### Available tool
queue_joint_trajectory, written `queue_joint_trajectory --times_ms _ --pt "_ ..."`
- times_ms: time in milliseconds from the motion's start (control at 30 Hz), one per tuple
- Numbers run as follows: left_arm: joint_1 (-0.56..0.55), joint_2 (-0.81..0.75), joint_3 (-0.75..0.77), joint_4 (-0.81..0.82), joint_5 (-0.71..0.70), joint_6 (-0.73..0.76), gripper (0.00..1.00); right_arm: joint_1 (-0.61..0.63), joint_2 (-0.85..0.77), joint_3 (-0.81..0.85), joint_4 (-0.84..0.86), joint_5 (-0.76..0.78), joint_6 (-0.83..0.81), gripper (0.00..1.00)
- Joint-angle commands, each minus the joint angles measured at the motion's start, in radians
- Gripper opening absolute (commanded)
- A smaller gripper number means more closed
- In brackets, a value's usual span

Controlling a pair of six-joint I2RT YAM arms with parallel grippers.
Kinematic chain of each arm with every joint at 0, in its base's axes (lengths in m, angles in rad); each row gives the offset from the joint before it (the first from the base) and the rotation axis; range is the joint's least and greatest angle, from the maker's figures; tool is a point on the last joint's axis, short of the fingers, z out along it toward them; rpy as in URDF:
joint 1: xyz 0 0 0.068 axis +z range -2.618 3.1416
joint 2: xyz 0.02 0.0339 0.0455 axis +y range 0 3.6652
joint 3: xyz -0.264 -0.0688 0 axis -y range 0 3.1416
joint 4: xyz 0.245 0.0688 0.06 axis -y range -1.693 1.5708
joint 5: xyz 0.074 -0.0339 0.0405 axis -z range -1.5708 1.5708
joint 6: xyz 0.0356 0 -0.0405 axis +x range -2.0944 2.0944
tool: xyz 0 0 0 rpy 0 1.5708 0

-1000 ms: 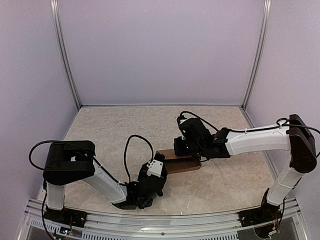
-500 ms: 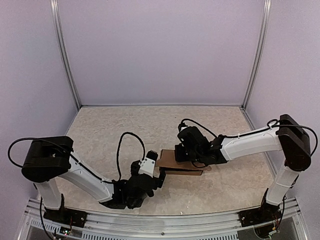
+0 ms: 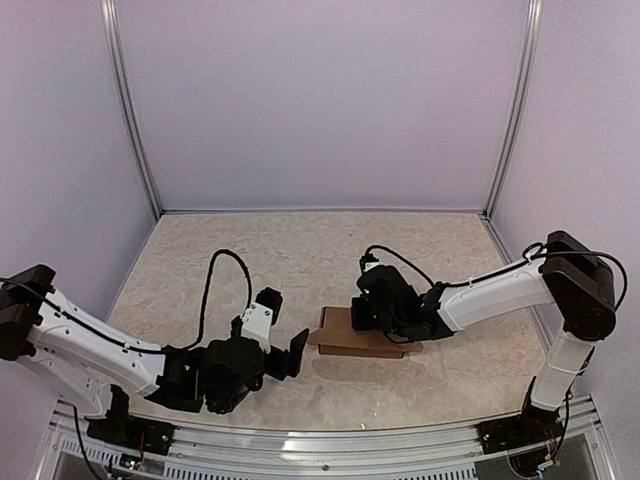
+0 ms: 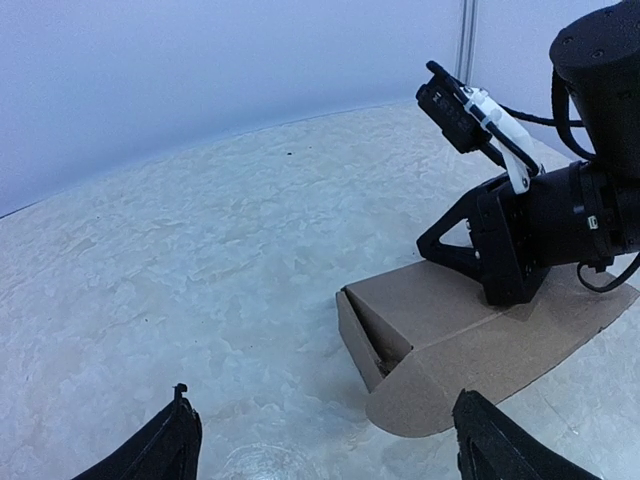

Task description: Fold the paper box

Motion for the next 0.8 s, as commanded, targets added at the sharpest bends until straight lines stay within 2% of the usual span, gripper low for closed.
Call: queue_joint_trajectory --times_ms 0,300,500,767 --pt "-0.004 -0.077 0.015 -0.163 0.046 -0.008 0.85 0.029 0.035 -0.061 0.076 0.085 -0.002 0.0" --pt "0.037 -0.171 0.078 -0.247 0.121 0.006 0.86 0.056 0.041 -0.126 0.168 0.163 -0.013 0.0" --pt "0.133 -0.14 0.123 -0.274 0.325 -0.041 0.86 0.083 0.076 -0.143 0.205 0.226 -0.038 0.0" --pt "0.22 0.003 0.195 -0.289 0.563 -0.072 0.85 0.126 0.122 -0.162 0.279 0.294 -0.08 0.0"
